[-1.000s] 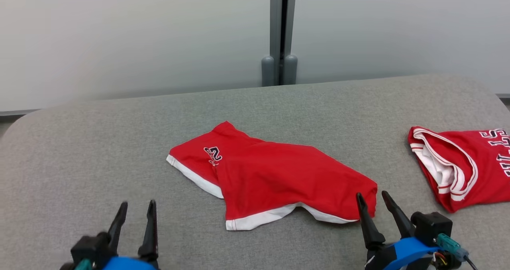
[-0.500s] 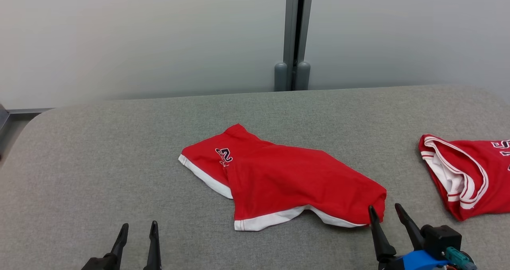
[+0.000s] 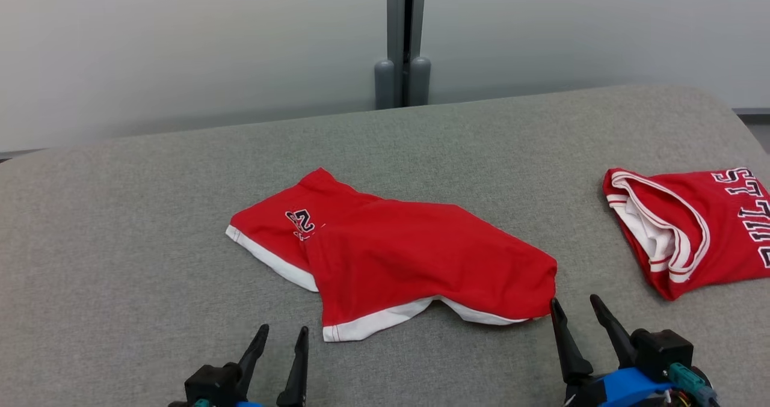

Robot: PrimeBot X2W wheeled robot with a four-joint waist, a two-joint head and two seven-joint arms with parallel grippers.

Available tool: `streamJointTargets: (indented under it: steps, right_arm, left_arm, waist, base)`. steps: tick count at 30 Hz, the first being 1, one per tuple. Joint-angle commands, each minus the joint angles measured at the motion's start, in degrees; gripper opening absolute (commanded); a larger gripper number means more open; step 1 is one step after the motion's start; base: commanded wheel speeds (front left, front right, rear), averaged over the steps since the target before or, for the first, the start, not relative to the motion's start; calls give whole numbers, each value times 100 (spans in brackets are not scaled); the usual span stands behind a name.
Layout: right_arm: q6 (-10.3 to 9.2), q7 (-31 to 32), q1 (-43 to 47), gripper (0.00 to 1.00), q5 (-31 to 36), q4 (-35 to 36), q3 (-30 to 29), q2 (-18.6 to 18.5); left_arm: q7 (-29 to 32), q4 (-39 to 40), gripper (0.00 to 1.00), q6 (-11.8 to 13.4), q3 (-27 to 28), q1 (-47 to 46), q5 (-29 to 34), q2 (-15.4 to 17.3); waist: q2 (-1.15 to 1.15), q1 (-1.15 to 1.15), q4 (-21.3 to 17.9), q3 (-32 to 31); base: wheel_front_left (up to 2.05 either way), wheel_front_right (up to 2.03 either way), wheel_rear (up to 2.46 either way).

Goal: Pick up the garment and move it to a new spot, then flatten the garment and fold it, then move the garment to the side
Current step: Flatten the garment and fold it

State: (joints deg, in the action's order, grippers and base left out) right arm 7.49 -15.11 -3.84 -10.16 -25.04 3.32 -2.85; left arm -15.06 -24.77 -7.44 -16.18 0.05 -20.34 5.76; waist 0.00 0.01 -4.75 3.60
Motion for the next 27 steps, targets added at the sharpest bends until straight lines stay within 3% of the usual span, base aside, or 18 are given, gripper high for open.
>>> streamJointTargets:
  steps: [1, 17, 18, 19, 20, 23, 27]
  right_arm:
    - [0, -3, -107, 100, 0, 71, -1, -18]
    - [0, -3, -210, 100, 44, 259, -81, -17]
    - [0, -3, -219, 100, 37, 261, -74, -17]
    - [0, -3, -227, 100, 29, 260, -69, -17]
    - [0, -3, -238, 100, 18, 259, -69, -17]
    - [0, -3, -252, 100, -5, 248, -92, -17]
    - [0, -3, -165, 100, -21, 184, -142, -17]
  left_arm:
    - [-12, -84, 100, -5, -170, -191, -168, 76]
    - [3, -714, 100, -6, -1582, -797, -1384, 567]
    - [3, -733, 64, -6, -1645, -823, -1445, 590]
    - [3, -741, 16, -7, -1699, -851, -1489, 614]
    - [2, -735, 0, -7, -1727, -879, -1525, 634]
    - [0, -706, 0, -7, -1825, -947, -1603, 702]
    - [-8, -483, 0, -7, -1521, -954, -1535, 751]
  waist:
    - [0, -1, -69, 118]
    - [0, -1, -388, 585]
    - [0, -1, -390, 582]
    - [0, -1, -389, 580]
    - [0, -1, -384, 581]
    - [0, -1, -326, 553]
    - [0, -1, -156, 431]
  base:
    - [0, 0, 0]
    - [0, 0, 0]
    - [0, 0, 0]
    - [0, 0, 0]
    - [0, 0, 0]
    - [0, 0, 0]
    - [0, 0, 0]
